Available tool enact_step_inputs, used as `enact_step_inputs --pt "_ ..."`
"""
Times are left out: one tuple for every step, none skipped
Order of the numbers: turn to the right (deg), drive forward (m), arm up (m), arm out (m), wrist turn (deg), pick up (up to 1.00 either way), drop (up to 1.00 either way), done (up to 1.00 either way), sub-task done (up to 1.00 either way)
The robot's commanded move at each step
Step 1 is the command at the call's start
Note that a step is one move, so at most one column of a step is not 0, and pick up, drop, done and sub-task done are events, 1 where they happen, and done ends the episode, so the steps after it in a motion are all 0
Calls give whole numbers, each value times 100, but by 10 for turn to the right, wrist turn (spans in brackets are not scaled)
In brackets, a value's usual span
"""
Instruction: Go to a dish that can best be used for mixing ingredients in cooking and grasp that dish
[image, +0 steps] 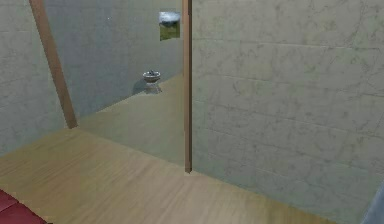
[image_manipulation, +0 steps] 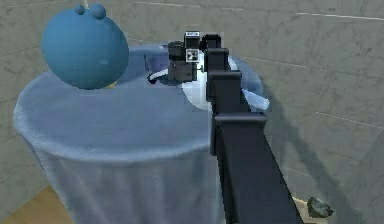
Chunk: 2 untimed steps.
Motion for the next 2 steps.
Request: enact_step_inputs --pt "0 0 0 0 0 100 0 0 0" --pt "0 0 0 0 0 0 0 100 0"
